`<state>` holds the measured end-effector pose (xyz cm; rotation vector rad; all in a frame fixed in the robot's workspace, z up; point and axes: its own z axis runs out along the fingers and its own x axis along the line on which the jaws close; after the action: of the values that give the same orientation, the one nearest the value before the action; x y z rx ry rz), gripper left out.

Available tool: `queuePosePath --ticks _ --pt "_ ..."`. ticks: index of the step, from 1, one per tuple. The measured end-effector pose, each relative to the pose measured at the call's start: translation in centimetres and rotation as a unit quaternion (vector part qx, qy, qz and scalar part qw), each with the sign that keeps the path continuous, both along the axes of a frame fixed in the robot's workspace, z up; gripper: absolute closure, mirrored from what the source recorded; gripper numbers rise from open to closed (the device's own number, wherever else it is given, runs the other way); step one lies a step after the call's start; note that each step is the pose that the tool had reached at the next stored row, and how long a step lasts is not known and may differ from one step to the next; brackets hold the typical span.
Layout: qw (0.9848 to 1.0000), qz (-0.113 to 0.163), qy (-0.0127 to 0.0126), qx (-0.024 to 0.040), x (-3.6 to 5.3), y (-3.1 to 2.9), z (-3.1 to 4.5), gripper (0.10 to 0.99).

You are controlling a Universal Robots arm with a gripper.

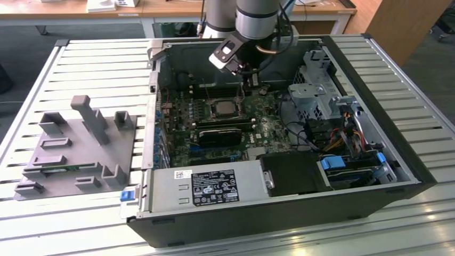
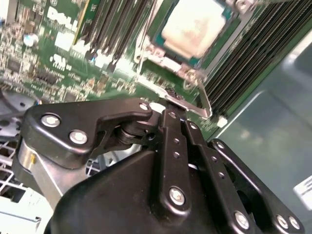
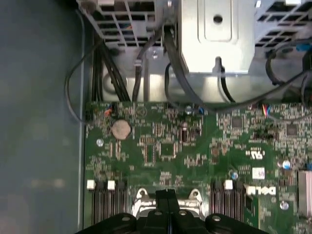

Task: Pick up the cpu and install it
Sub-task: 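Close the cpu cover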

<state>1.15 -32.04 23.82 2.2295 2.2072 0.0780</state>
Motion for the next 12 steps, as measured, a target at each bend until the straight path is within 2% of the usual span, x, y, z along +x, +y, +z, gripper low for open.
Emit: queuePosePath --ticks 12 --pt "1.0 0.0 0.0 0.0001 -2.11 0.0 -0.42 0.98"
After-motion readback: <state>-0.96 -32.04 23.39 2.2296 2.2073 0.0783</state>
